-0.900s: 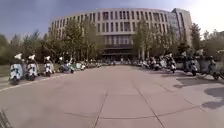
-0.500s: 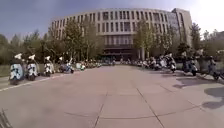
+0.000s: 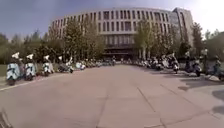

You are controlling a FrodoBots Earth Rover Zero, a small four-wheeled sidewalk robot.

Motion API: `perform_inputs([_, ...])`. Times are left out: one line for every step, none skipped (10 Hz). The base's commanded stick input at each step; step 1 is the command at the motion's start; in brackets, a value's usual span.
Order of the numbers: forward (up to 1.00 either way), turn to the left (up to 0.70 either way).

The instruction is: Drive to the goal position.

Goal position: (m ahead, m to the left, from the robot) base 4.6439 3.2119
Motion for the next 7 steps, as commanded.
perform_inputs([0.7,0.0])
perform_inputs([0.7,0.0])
perform_inputs([0.7,0.0])
perform_inputs([0.7,0.0])
perform_inputs([0.7,0.0])
perform_inputs([0.7,0.0])
perform_inputs([0.7,0.0])
